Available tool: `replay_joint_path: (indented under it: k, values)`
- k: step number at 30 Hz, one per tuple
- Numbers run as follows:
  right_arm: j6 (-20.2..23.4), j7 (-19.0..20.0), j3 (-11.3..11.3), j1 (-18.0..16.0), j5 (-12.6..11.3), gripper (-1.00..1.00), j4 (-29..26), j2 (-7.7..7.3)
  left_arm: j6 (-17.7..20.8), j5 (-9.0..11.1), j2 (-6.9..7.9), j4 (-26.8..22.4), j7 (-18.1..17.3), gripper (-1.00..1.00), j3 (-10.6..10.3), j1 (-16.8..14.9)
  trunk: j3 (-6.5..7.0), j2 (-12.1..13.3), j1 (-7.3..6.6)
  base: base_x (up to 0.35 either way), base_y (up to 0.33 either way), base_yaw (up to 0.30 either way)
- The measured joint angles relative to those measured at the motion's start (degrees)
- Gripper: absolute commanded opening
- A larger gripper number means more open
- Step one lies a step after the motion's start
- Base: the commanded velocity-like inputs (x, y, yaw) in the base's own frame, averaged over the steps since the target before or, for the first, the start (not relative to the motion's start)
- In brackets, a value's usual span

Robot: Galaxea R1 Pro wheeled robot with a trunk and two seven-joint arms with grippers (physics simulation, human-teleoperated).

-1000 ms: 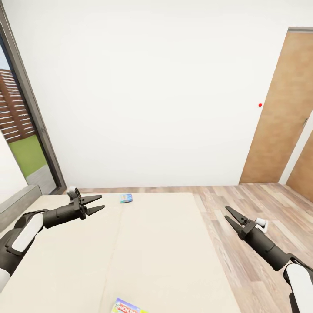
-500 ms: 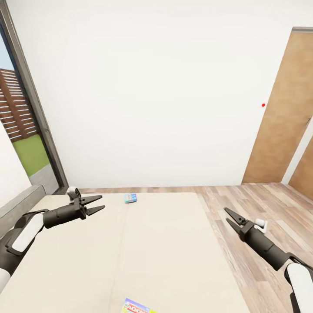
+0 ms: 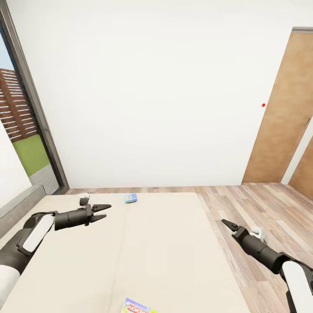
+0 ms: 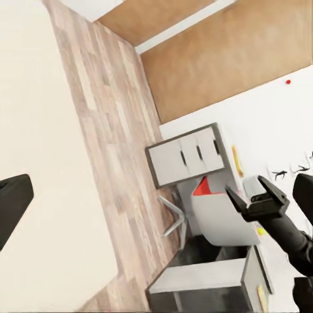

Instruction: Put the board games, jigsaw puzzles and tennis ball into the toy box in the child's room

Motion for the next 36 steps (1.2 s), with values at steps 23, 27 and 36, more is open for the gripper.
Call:
replay_joint_path:
  k: [23,27,36]
  values:
    - [0.0,-5.4,2.9,-0.2,3.8,1.00,-0.4,-0.07,-10.0,-9.1,-11.69,5.4,46.0,1.00,0.1,-0.4,0.00,0.0,0.00,0.000,0.000,0.000]
    - [0.0,-5.4,3.1,-0.3,4.7,1.00,-0.2,-0.07,-11.4,-9.8,-11.98,5.8,47.4,1.00,0.0,-0.4,0.00,0.0,0.00,0.000,0.000,0.000]
    - [0.0,-5.3,3.8,-0.3,5.1,1.00,-0.4,0.27,-12.7,-12.9,-12.11,7.2,47.9,1.00,-0.1,-0.4,0.00,0.0,0.00,0.000,0.000,0.000]
